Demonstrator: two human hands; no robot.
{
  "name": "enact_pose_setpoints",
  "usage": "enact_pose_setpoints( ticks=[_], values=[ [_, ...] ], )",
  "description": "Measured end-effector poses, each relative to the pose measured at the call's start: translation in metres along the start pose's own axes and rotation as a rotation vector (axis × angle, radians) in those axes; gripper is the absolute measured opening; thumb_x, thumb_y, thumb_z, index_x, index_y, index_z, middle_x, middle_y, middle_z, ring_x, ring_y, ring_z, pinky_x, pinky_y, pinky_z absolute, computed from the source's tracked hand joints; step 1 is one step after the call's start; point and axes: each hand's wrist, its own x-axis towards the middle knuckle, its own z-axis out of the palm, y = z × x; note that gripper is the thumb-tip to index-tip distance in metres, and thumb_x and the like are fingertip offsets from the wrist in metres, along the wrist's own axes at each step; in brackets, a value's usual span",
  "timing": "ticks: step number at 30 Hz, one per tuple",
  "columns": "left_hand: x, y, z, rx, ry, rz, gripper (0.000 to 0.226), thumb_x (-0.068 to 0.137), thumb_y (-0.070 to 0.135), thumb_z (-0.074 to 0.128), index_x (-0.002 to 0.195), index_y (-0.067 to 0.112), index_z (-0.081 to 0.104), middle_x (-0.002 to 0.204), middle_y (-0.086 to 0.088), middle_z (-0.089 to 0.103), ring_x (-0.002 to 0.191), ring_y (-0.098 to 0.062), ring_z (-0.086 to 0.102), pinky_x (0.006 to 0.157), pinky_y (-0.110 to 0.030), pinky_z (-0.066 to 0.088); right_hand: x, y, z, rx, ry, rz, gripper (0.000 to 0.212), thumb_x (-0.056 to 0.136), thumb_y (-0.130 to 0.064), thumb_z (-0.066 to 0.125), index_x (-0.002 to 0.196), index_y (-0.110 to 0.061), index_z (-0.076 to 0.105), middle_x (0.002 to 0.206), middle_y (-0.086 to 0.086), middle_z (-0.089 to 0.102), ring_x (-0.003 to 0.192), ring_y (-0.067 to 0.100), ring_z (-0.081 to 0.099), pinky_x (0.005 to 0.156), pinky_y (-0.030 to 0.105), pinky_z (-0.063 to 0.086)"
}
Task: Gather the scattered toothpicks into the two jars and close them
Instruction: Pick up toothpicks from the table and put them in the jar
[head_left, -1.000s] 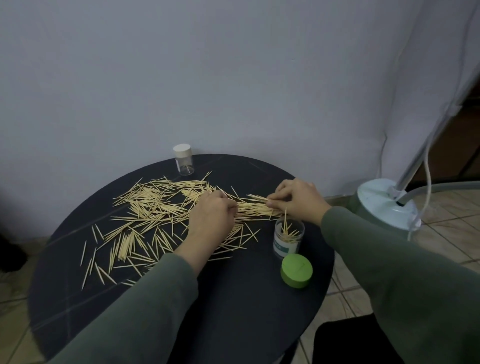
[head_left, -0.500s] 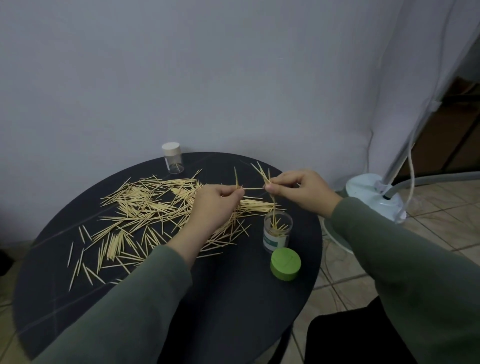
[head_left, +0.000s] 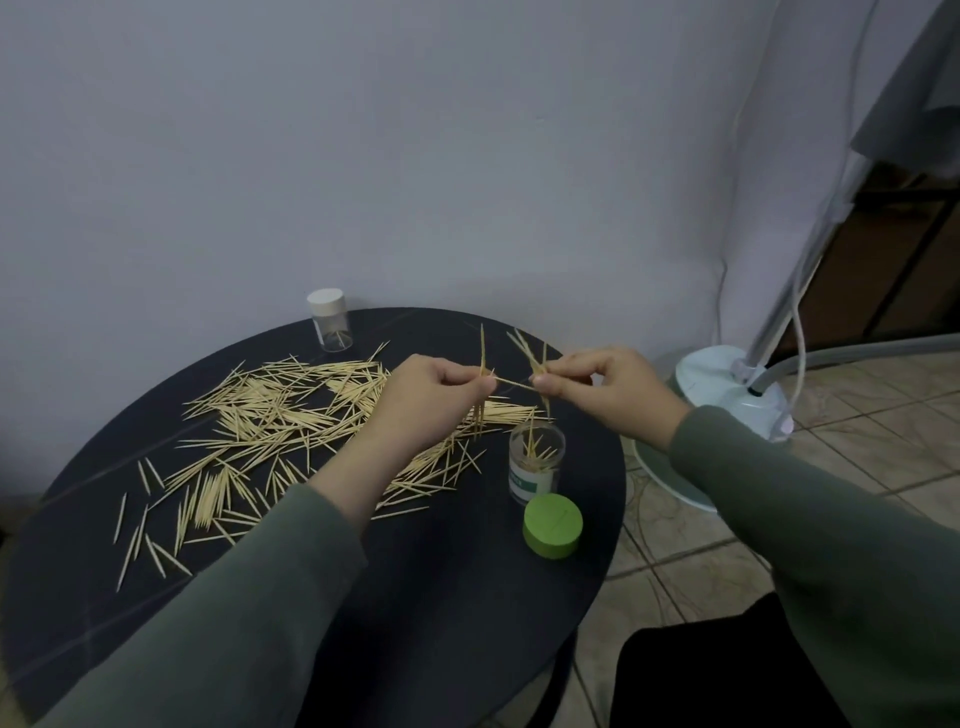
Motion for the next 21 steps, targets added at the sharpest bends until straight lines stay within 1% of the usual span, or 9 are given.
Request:
enact_pose_setpoints(
  ticks=[4, 8, 11, 13, 14, 15, 17, 18, 21],
  values=[
    [-0.004, 0.003, 0.009, -0.134, 0.008, 0.013, 0.014, 0.088, 0.032, 0.067, 0.098, 0.025, 0.075, 0.099, 0.017, 0.067, 0.1, -0.001, 0.058, 0.082, -0.023, 0.04, -0.001, -0.006, 0.004, -0.045, 0.007, -0.029, 0.021, 0.086, -0.026, 0.07, 0.104, -0.015, 0.074, 0.085, -0.016, 0.068, 0.077, -0.012, 0.06, 0.071, 0.002, 0.042],
    [-0.007, 0.005, 0.017, -0.301, 0.015, 0.013, 0.021, 0.088, 0.028, 0.067, 0.106, 0.018, 0.073, 0.105, 0.012, 0.069, 0.096, 0.004, 0.058, 0.08, -0.017, 0.04, -0.001, -0.011, 0.003, -0.016, 0.014, -0.03, 0.021, 0.086, -0.025, 0.07, 0.105, -0.016, 0.074, 0.079, -0.018, 0.068, 0.073, -0.013, 0.06, 0.068, 0.002, 0.042],
    [-0.01, 0.008, 0.021, -0.382, 0.005, 0.004, 0.018, 0.089, 0.026, 0.066, 0.104, 0.018, 0.074, 0.093, 0.016, 0.068, 0.089, 0.013, 0.055, 0.075, -0.013, 0.039, -0.003, -0.013, 0.002, -0.005, -0.022, -0.011, 0.022, 0.086, -0.027, 0.07, 0.105, -0.016, 0.074, 0.085, -0.015, 0.071, 0.078, -0.011, 0.062, 0.07, 0.004, 0.044],
    [-0.011, 0.008, 0.024, -0.395, -0.003, 0.001, 0.018, 0.091, 0.025, 0.064, 0.104, 0.019, 0.074, 0.091, 0.017, 0.069, 0.078, 0.017, 0.056, 0.073, -0.01, 0.04, -0.004, -0.014, 0.003, 0.0, -0.039, 0.002, 0.02, 0.085, -0.027, 0.071, 0.103, -0.02, 0.075, 0.084, -0.017, 0.07, 0.081, -0.009, 0.064, 0.074, 0.007, 0.047],
    [-0.012, 0.007, 0.026, -0.397, -0.005, -0.003, 0.019, 0.091, 0.024, 0.063, 0.106, 0.018, 0.074, 0.094, 0.015, 0.071, 0.074, 0.019, 0.057, 0.074, -0.014, 0.042, -0.005, -0.014, 0.003, 0.0, -0.042, 0.013, 0.02, 0.084, -0.028, 0.071, 0.102, -0.021, 0.075, 0.084, -0.018, 0.07, 0.083, -0.008, 0.064, 0.076, 0.01, 0.049],
    [-0.013, 0.007, 0.028, -0.409, -0.008, -0.014, 0.021, 0.092, 0.024, 0.062, 0.108, 0.015, 0.074, 0.097, 0.014, 0.072, 0.077, 0.021, 0.057, 0.076, -0.017, 0.044, -0.006, -0.013, 0.004, -0.003, -0.046, 0.027, 0.02, 0.084, -0.029, 0.072, 0.102, -0.022, 0.075, 0.084, -0.017, 0.071, 0.085, -0.006, 0.065, 0.079, 0.012, 0.05],
    [-0.015, 0.004, 0.032, -0.451, -0.03, -0.051, 0.024, 0.093, 0.022, 0.061, 0.111, 0.011, 0.072, 0.099, 0.014, 0.071, 0.093, 0.013, 0.055, 0.09, -0.027, 0.047, -0.006, -0.012, 0.003, -0.016, -0.069, 0.061, 0.021, 0.083, -0.031, 0.072, 0.102, -0.024, 0.075, 0.087, -0.015, 0.072, 0.088, -0.002, 0.066, 0.083, 0.018, 0.051],
    [-0.016, 0.002, 0.034, -0.462, -0.044, -0.065, 0.024, 0.093, 0.022, 0.061, 0.112, 0.011, 0.072, 0.098, 0.016, 0.071, 0.093, 0.01, 0.058, 0.093, -0.028, 0.046, -0.006, -0.012, 0.002, -0.025, -0.088, 0.08, 0.02, 0.082, -0.032, 0.073, 0.101, -0.025, 0.075, 0.087, -0.014, 0.073, 0.088, 0.0, 0.066, 0.083, 0.02, 0.052],
    [-0.016, -0.006, 0.037, -0.446, -0.085, -0.037, 0.017, 0.091, 0.021, 0.064, 0.104, 0.017, 0.074, 0.088, 0.018, 0.071, 0.085, 0.011, 0.063, 0.081, -0.013, 0.047, -0.007, -0.01, -0.001, -0.058, -0.143, 0.138, 0.021, 0.081, -0.035, 0.074, 0.099, -0.025, 0.076, 0.087, -0.012, 0.074, 0.09, 0.004, 0.066, 0.085, 0.025, 0.052]
  ],
)
